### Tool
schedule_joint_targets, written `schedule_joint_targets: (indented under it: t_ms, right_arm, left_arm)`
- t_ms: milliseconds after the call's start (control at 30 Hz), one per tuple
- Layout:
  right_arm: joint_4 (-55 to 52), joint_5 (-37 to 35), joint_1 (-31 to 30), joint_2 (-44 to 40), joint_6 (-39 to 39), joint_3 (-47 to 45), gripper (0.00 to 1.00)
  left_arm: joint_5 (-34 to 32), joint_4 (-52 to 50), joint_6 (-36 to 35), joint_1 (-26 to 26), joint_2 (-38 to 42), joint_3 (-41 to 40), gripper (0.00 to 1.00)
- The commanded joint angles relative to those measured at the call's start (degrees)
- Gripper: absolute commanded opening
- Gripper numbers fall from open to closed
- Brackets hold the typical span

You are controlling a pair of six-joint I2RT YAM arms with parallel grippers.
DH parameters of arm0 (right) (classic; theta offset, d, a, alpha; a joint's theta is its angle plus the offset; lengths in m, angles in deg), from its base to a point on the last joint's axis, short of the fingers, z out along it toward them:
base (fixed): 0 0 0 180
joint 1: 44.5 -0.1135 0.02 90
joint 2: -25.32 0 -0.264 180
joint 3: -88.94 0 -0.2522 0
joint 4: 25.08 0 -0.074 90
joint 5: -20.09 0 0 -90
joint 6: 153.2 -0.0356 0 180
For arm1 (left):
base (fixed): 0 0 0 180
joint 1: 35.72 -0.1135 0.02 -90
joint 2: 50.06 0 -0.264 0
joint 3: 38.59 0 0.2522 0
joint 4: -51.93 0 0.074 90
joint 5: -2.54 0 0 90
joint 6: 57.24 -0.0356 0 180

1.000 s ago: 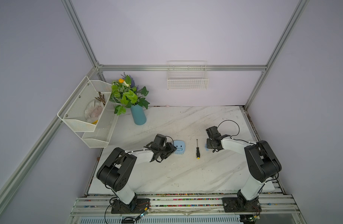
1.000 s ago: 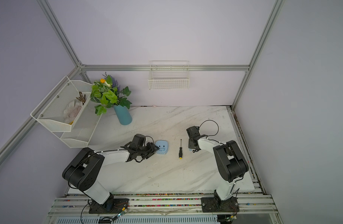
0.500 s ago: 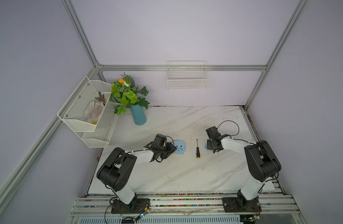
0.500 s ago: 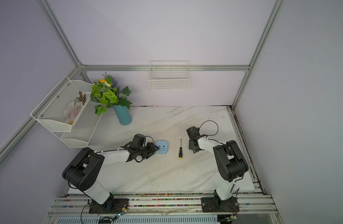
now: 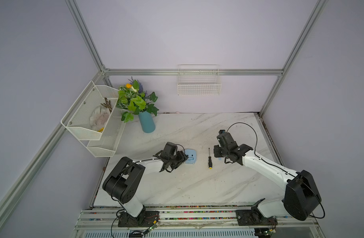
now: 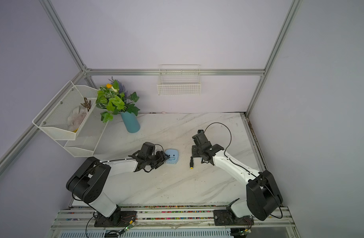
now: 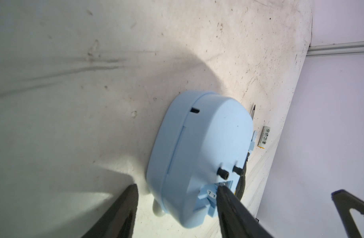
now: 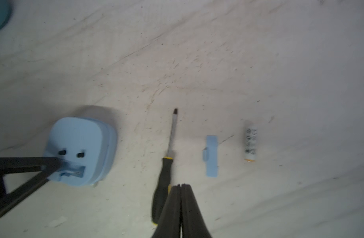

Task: Remove the battery from the alarm
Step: Remove the battery from the alarm, then adjust the alarm at the center of the board.

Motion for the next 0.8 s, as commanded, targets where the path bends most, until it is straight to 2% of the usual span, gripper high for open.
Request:
schedule_joint_targets:
  t_ms: [0, 167, 367, 767]
  right_arm:
    - [3.1, 6.3, -4.0, 4.1, -3.3, -2.0, 0.00]
    - [9.5, 9.7, -8.3, 12.0, -6.4, -2.0, 0.00]
    - [11.2, 10.8, -11.2, 18.2, -6.9, 2.2, 0.00]
    - [12.0, 9.6, -12.8, 22.0, -7.7, 5.8, 0.00]
  left_arm:
    - [-1.3, -5.5, 0.2, 0.7, -0.8, 2.3, 0.63]
    - [-1.9, -6.2, 0.3, 1.0, 0.1, 2.3, 0.60]
    - [-2.2, -5.6, 1.1, 1.4, 0.5, 1.2, 0.59]
    - [-2.3, -2.6, 3.3, 4.0, -1.5, 0.3, 0.59]
